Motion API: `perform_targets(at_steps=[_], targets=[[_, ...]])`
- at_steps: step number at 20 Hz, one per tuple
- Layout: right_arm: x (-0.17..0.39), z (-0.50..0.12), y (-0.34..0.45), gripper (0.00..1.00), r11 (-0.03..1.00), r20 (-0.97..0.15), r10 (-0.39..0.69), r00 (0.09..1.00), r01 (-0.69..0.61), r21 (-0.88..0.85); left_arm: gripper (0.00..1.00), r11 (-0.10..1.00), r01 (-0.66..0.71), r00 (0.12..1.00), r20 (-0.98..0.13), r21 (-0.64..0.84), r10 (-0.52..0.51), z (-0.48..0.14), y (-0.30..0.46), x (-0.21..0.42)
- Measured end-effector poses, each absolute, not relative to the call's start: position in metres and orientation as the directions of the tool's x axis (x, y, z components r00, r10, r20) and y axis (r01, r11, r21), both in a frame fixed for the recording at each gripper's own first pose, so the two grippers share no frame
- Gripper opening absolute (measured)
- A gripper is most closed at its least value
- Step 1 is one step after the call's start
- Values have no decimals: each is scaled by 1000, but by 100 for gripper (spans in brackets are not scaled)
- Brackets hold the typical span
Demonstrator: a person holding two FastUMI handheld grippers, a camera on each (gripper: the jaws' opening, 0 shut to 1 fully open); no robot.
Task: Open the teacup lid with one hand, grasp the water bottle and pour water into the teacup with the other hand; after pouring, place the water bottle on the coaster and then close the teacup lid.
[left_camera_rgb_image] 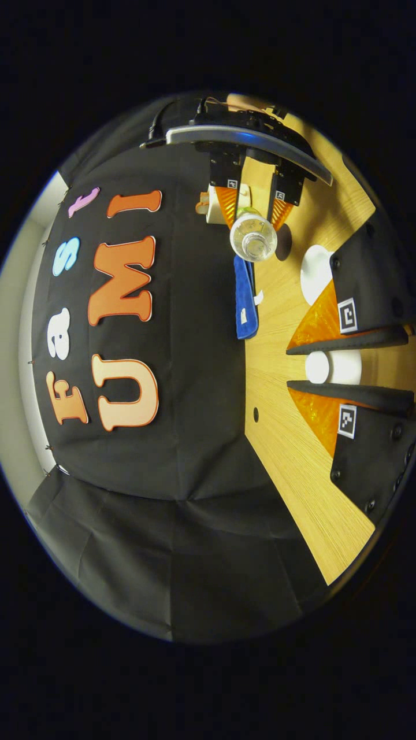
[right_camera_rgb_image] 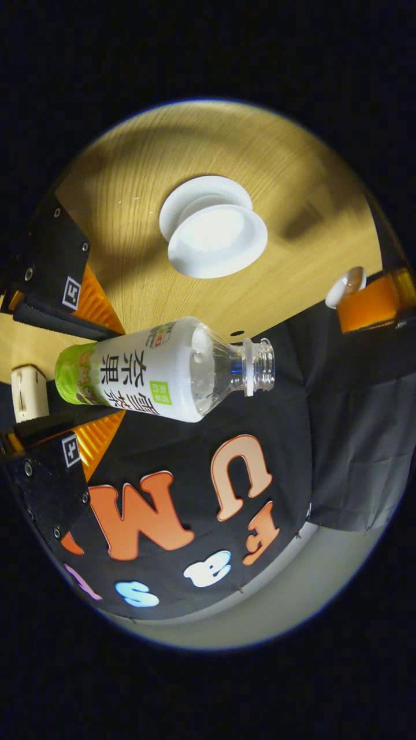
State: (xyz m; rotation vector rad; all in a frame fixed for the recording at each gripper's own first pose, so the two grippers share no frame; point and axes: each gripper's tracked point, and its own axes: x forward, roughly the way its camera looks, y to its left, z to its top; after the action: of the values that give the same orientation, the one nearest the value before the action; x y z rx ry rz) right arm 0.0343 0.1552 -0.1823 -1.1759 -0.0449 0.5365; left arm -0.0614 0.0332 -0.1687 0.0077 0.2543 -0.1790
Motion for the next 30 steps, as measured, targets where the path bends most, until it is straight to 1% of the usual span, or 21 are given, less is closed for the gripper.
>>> perform_targets(at_steps=[4, 7, 11, 13, 14, 16, 17, 19, 22, 26, 30], targets=[[36, -183, 157, 63, 450, -256, 414, 873, -441, -776, 30, 977, 212, 949, -234, -16, -210, -160, 9, -57], [39, -184, 159, 63, 589, -230, 401, 887, -442, -677, 30, 971, 239, 949, -206, -22, -238, -147, -10, -54], [37, -182, 164, 63, 753, -215, 396, 893, -450, -480, 30, 964, 265, 948, -176, -30, -266, -135, -29, -53], [37, -183, 168, 63, 813, -213, 404, 890, -456, -362, 31, 961, 274, 947, -169, -25, -274, -131, -35, -53], [37, -183, 171, 63, 838, -214, 405, 889, -455, -302, 29, 960, 279, 946, -164, -23, -279, -127, -38, -54], [33, -184, 174, 63, 874, -222, 401, 889, -444, -198, 30, 959, 283, 946, -156, -26, -284, -124, -42, -54], [33, -186, 176, 63, 886, -227, 402, 887, -439, -149, 29, 958, 284, 946, -153, -30, -285, -122, -44, -55], [33, -195, 185, 63, 891, -257, 430, 866, -453, -38, 29, 958, 283, 947, -149, -34, -285, -123, -46, -54], [31, -205, 189, 63, 903, -299, 423, 855, -424, 64, 31, 960, 277, 948, -151, -37, -279, -123, -44, -54], [25, -213, 198, 63, 910, -394, 408, 824, -401, 104, 31, 963, 265, 948, -172, -41, -268, -132, -41, -51], [29, -223, 201, 63, 916, -447, 395, 803, -384, 119, 30, 963, 265, 942, -200, -46, -269, -144, -44, -47]])
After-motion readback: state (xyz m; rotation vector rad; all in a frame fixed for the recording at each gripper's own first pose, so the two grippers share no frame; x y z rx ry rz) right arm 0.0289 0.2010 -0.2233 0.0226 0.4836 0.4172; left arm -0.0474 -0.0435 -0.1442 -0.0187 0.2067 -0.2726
